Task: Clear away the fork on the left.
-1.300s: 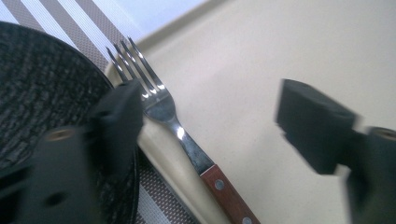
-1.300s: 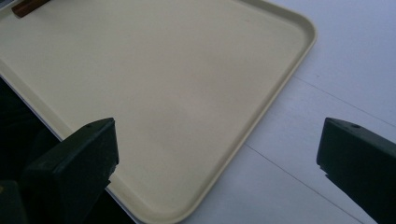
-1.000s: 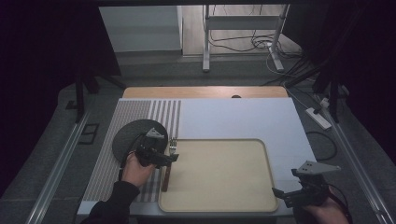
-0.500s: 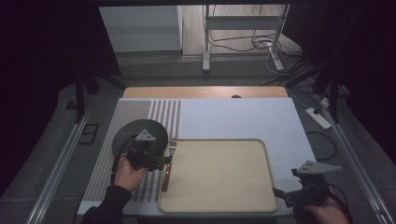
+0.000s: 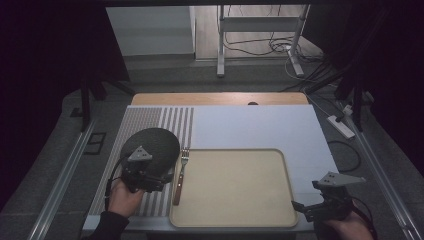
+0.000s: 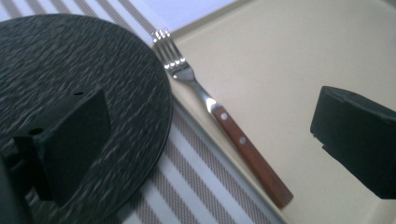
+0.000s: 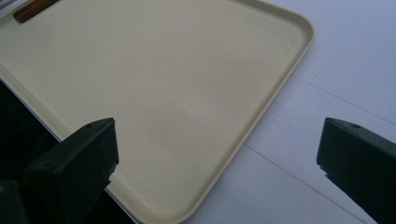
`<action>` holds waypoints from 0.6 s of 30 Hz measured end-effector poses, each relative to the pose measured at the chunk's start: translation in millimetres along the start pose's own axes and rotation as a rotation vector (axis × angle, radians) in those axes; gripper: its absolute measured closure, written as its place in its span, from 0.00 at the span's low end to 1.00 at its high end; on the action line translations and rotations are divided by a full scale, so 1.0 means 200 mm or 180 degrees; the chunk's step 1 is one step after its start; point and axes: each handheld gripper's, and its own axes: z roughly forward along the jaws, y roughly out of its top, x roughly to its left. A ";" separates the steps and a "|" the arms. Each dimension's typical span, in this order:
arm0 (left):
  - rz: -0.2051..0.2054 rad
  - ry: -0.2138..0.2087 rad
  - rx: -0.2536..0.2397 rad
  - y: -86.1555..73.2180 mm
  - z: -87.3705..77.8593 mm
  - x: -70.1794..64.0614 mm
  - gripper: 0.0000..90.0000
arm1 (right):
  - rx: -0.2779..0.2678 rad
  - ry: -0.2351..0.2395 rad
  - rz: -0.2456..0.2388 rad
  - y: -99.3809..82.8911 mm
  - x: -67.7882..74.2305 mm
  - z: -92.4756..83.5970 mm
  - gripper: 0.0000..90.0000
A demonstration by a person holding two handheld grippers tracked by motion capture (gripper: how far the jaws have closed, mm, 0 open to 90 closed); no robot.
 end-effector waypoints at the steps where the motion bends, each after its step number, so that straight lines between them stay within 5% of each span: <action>1: -0.0014 0.0004 -0.0015 -0.01 -0.01 0.00 0.00 | 0.0000 -0.0003 0.0000 0.00 0.00 0.00 0.00; 18: -0.0134 0.0050 -0.0127 -0.12 -0.16 -0.01 0.00 | 0.0001 -0.0026 0.0013 0.00 0.00 0.00 0.00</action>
